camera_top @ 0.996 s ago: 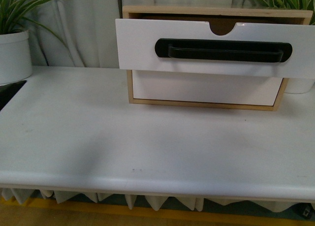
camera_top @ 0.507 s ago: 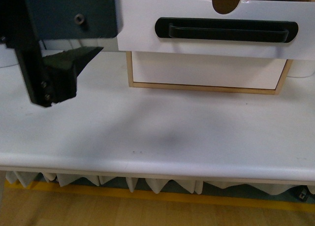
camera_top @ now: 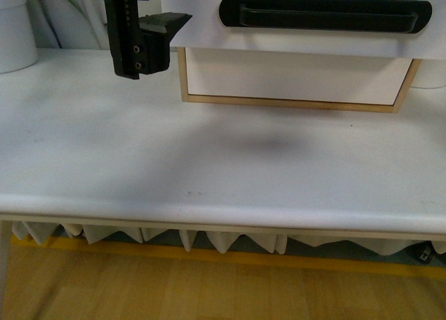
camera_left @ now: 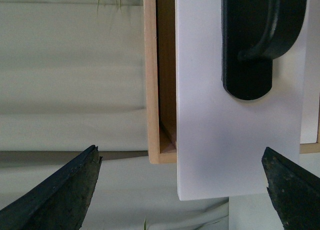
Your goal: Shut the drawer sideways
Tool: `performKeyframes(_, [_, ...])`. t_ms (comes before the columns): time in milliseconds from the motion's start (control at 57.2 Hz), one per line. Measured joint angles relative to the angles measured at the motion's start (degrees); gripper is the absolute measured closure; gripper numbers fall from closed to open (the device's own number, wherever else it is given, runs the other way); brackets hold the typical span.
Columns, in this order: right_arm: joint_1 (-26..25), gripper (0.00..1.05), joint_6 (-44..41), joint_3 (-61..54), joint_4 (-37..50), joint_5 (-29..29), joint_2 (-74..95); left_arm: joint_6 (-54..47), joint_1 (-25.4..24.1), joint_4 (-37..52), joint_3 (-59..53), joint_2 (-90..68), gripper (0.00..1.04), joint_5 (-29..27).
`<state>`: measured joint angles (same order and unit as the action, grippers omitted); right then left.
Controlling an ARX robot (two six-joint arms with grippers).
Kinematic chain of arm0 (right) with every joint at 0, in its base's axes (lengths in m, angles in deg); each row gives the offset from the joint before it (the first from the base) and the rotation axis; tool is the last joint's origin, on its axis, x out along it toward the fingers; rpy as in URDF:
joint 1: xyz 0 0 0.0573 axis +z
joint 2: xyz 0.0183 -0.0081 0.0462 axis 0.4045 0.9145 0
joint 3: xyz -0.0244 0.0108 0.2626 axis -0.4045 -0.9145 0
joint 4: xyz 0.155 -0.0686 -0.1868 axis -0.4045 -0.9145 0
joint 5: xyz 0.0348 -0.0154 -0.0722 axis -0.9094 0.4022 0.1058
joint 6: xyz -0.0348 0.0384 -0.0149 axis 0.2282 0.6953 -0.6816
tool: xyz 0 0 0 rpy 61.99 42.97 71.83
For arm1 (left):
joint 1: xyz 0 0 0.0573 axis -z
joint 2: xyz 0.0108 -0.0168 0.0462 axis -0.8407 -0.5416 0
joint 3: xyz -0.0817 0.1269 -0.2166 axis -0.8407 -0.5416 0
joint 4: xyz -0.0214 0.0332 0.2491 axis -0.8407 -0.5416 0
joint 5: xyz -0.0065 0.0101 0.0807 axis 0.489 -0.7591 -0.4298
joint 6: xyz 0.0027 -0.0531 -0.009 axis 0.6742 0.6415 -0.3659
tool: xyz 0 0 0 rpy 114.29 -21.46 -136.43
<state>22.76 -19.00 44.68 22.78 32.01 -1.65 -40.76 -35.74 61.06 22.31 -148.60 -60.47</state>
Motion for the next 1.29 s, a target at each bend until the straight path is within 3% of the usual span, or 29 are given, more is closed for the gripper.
performKeyframes(489, [2.8, 0.09, 0.5, 4.6, 1.6, 0.7, 5.7, -0.4, 0.1, -0.9, 4.3, -3.0, 0.06, 0.1])
performKeyframes(1293, [2.1, 0.09, 3.0, 9.9, 6.9, 3.6, 12.8, -0.9, 0.5, -2.1, 14.9, -11.5, 0.06, 0.1])
